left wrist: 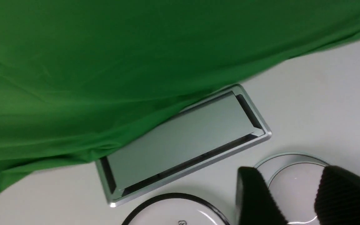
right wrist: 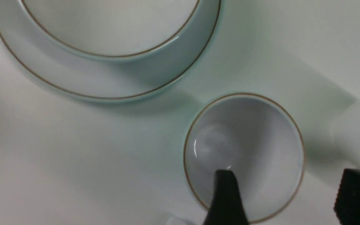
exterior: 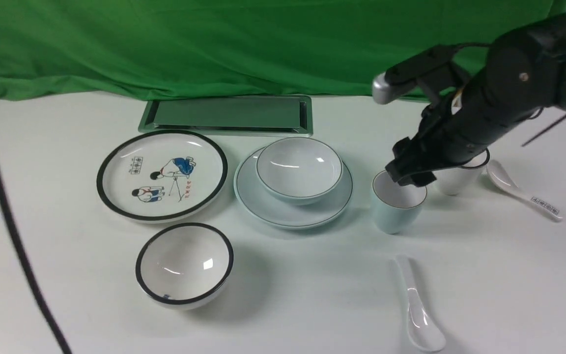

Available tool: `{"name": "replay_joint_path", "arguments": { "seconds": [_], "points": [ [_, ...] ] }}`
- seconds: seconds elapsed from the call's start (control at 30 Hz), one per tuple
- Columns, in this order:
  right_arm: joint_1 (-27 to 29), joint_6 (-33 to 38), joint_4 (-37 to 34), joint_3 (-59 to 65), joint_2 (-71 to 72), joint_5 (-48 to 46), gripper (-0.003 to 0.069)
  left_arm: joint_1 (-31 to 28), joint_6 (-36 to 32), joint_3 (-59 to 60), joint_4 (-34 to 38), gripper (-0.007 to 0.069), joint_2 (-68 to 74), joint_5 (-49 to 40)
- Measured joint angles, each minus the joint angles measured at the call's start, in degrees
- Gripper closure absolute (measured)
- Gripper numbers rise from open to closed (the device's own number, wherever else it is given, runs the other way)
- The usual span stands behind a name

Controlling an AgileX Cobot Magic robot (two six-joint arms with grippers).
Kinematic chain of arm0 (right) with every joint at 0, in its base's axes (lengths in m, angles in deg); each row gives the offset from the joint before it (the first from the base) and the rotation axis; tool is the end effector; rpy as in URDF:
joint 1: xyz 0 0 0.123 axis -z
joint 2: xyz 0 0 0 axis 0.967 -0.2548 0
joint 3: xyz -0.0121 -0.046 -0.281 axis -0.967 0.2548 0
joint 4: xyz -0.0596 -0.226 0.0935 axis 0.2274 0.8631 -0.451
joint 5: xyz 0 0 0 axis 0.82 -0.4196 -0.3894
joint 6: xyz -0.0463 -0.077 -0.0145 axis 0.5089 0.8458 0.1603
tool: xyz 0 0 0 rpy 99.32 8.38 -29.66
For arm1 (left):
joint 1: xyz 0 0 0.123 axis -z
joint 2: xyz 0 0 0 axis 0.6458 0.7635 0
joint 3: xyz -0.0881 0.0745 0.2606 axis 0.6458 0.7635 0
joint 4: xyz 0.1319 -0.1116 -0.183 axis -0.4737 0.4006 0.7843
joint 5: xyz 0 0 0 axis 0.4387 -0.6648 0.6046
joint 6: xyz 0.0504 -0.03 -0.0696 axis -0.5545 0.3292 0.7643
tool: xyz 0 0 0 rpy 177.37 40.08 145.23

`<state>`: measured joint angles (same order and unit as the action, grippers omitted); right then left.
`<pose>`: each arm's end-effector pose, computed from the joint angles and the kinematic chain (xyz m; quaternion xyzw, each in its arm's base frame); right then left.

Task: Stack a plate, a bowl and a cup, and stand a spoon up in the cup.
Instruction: Use the right arm to grab a blue teacup

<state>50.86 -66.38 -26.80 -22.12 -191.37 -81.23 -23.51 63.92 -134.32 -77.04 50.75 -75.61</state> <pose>0.3615 0.1649 0.2637 -0.2709 0.9222 0.0441 0.2726 0.3853 -0.1157 0.4731 0.1983 0.8743 -0.0304 0.4419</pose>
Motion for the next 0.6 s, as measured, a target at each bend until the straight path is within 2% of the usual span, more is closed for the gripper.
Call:
{"name": "replay_joint_path", "arguments": {
  "seconds": [0.07,0.1,0.13,0.17,0.23,0.43,0.6],
  "points": [
    [0.0,-0.07,0.26,-1.23,-1.88,0.0,0.0179,0.0,0.0,1.87,-0.42,0.0475,-2.14,-0.05],
    [0.0,-0.07,0.94,-2.63,-4.01,0.0,0.0179,0.0,0.0,5.16,-1.04,0.0542,-4.92,-0.05],
    [0.0,-0.07,0.94,-2.77,-4.25,0.0,0.0179,0.0,0.0,5.63,-1.06,0.055,-5.24,-0.11],
    [0.0,-0.24,2.03,-4.1,-6.17,0.0,0.0179,0.0,0.0,10.29,-1.49,0.0612,-8.52,-0.17],
    [0.0,-0.37,2.65,-4.82,-7.16,0.04,0.0179,0.0,0.0,14.97,-1.62,0.0641,-10.64,-0.3],
    [0.0,-0.43,3.75,-5.95,-9.02,0.73,0.0179,0.0,0.0,33.19,-1.62,0.0661,-18.14,0.36],
    [0.0,0.32,3.95,-5.95,-11.26,0.86,0.0205,0.0,0.0,48.25,-1.62,0.0661,-23.54,6.93]
  ]
}}
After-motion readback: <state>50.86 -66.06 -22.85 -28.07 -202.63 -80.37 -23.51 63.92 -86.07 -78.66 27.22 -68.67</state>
